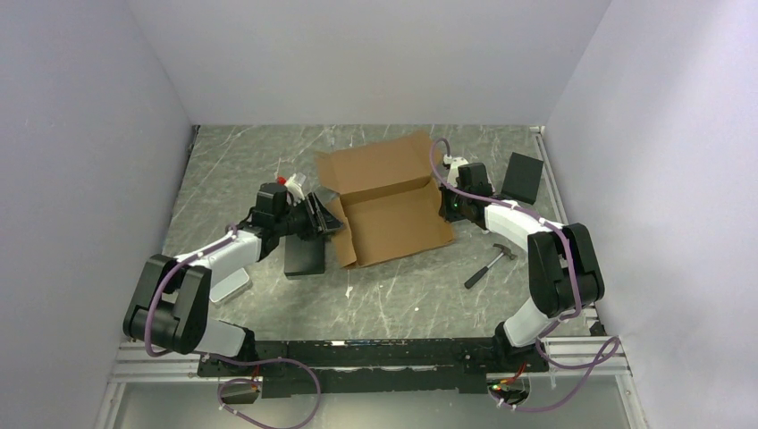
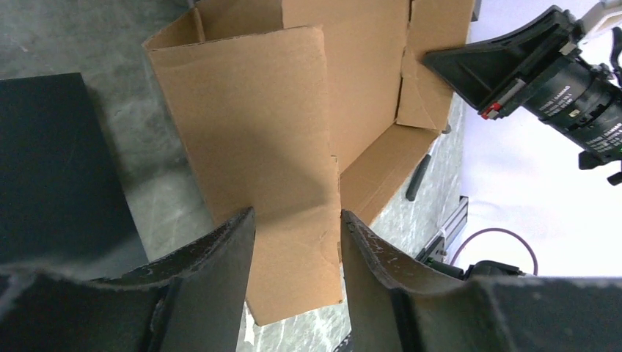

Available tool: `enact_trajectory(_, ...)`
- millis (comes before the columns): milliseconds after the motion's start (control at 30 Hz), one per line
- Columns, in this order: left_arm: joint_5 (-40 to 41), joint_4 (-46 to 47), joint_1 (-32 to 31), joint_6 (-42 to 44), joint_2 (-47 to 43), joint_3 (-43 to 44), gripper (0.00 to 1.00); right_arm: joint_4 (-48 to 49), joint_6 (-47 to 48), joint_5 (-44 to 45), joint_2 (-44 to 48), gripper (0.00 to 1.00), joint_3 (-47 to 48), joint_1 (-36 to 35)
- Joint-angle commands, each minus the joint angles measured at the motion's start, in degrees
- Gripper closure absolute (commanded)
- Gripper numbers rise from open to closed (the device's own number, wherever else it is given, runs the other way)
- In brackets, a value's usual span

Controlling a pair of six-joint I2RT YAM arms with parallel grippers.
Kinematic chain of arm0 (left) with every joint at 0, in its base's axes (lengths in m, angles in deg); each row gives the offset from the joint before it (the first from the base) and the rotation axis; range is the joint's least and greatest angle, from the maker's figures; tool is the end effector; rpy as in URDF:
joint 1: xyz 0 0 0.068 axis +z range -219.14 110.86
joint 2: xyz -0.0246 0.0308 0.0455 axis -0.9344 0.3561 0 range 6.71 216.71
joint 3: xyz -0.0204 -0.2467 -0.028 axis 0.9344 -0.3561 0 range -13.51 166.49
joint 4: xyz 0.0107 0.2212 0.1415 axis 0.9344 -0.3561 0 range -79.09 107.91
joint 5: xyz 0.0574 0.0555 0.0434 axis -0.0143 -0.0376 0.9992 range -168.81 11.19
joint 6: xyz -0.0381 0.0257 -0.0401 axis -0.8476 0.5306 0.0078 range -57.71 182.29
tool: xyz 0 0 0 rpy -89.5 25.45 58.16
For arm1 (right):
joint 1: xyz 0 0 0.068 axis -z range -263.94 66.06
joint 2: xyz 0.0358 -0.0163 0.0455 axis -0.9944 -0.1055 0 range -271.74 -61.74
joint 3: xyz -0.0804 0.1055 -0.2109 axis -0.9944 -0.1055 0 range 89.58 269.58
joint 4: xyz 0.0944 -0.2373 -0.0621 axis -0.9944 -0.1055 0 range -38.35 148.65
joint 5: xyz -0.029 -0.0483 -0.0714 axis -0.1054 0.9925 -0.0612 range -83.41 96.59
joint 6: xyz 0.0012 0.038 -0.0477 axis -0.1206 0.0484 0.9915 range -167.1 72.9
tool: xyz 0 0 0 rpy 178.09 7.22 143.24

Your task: Fold the paper box

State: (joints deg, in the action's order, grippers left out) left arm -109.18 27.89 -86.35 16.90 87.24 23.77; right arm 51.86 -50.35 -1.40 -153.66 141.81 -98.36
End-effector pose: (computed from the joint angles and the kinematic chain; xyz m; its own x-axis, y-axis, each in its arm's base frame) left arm 0.2759 -0.1095 0.1623 -0.8373 -0.3835 -0.3896 0.0899 0.6064 -0.7900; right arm 0.3258 0.0902 0.1551 -0.7204 -0.1272 -0.6818 -0.2989 0.9440 0.1396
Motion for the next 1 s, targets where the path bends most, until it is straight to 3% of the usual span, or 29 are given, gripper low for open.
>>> enact_trajectory(0, 2.09, -5.64, 0.16, 3.71, 0.15, 3.28, 0.47, 3.09, -1.05, -1.33, -0.18, 1.0, 1.14, -0.35)
enact_trajectory(300, 4.31, -8.22, 0.16, 5.44, -2.79, 2.81, 0.38, 3.02, -0.98, -1.09, -0.36, 1.0, 1.21, -0.53)
enact_trajectory(500, 7.85, -3.44, 0.16, 2.42, -9.61, -2.85, 0.47, 2.92, -1.04, -1.15, -0.3, 1.0, 1.21, -0.48)
enact_trajectory(633, 9.47, -0.59, 0.25, 0.49, -14.71, -6.47, 0.46, 2.9, -1.06, -1.15, -0.28, 1.0, 1.28, -0.53)
enact_trajectory(800, 9.88, -5.6, 0.34, 0.2, -16.42, -5.69, 0.45, 2.89, -1.02, -1.15, -0.2, 1.0, 1.3, -0.5)
enact_trajectory(967, 16.54, -13.08, 0.34, -3.77, -19.93, -7.67, 0.4, 2.89, -1.04, -1.06, 0.0, 1.0, 1.3, -0.52)
